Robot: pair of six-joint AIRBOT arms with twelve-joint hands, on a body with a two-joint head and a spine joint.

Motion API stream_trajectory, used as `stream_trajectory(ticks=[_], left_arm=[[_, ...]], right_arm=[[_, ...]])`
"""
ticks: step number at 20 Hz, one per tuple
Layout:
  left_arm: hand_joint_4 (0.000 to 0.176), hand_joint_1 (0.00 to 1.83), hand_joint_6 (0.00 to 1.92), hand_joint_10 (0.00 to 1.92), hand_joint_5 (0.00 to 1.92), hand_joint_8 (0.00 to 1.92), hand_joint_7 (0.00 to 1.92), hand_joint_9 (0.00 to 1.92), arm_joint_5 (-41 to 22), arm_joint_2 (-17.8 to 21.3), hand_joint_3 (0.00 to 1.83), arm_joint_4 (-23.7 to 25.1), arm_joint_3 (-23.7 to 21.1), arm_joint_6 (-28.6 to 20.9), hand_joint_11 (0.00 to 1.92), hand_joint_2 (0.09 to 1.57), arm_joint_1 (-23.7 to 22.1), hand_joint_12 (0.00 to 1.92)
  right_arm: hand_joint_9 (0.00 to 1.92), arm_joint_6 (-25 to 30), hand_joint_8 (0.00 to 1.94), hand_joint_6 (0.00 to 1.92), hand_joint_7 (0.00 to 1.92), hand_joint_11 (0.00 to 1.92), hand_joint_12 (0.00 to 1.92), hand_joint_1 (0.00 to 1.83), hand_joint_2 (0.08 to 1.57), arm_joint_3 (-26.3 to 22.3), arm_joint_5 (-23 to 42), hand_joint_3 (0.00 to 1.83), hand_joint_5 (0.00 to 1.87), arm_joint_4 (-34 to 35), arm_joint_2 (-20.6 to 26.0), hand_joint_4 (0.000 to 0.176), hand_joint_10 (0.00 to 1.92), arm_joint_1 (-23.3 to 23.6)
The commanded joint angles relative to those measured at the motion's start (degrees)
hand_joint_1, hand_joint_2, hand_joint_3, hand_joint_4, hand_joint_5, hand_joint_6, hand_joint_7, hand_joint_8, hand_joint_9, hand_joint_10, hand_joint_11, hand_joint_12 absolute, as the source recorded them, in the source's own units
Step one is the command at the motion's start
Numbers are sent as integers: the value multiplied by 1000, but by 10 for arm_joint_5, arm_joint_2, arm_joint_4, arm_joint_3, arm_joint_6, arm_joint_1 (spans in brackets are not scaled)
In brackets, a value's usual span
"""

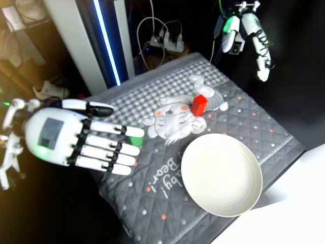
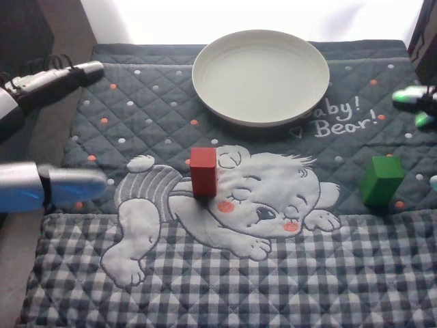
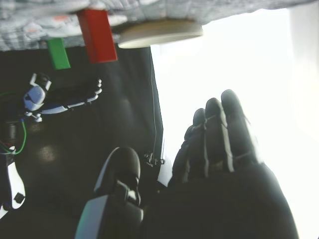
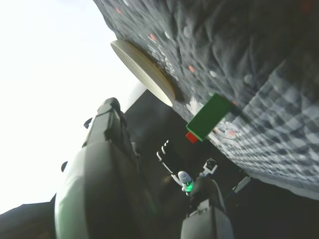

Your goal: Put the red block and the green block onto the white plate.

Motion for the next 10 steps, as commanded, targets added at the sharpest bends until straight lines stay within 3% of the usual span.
stream_trajectory(ticks=[1,2,3,4,5,6,7,8,9,10], left_arm=[[0,723,2,14,207,5,153,87,-52,-6,5,0,5,0,0,939,-15,381],[0,768,3,7,212,1,150,79,-35,-16,0,14,11,0,0,921,-29,373],[58,778,0,3,202,0,124,72,-19,-23,0,29,15,0,0,914,-43,369],[88,803,0,1,193,0,113,70,0,-32,0,49,20,0,0,912,-61,337],[74,842,0,6,194,1,119,93,20,-40,0,67,24,0,0,920,-77,389],[80,892,0,8,177,1,126,121,36,-47,0,83,28,0,0,899,-93,470],[115,923,0,7,153,1,121,132,52,-54,0,96,32,0,0,878,-105,517],[129,938,1,6,150,2,125,134,65,-63,0,108,36,0,0,861,-118,525],[139,928,2,3,132,1,121,140,77,-71,0,120,40,0,0,846,-129,603],[147,932,1,5,116,1,124,153,95,-81,0,137,45,0,0,836,-143,646]], right_arm=[[678,1,1,1,308,558,1184,713,1205,3,70,2,309,18,3,39,65,4],[651,1,0,0,278,551,1119,727,1200,3,70,0,297,17,3,20,29,4],[672,1,0,0,252,565,1114,721,1181,3,70,0,275,16,3,34,31,4],[743,1,1,0,258,600,1173,698,1164,3,71,0,259,13,2,42,45,4],[493,1,0,0,239,208,1070,674,1132,3,73,0,213,11,1,81,8,4],[357,1,2,1,220,96,891,654,1102,4,76,0,191,10,-2,108,1,4],[446,1,1,0,202,257,933,654,1070,5,80,0,161,11,-5,117,38,4],[364,1,0,0,164,155,882,622,1048,6,84,0,131,11,-8,133,12,4],[210,1,0,1,110,30,779,652,1026,7,86,0,110,11,-10,120,2,4],[129,1,2,1,70,5,661,650,1002,9,90,0,91,10,-13,135,4,4]])
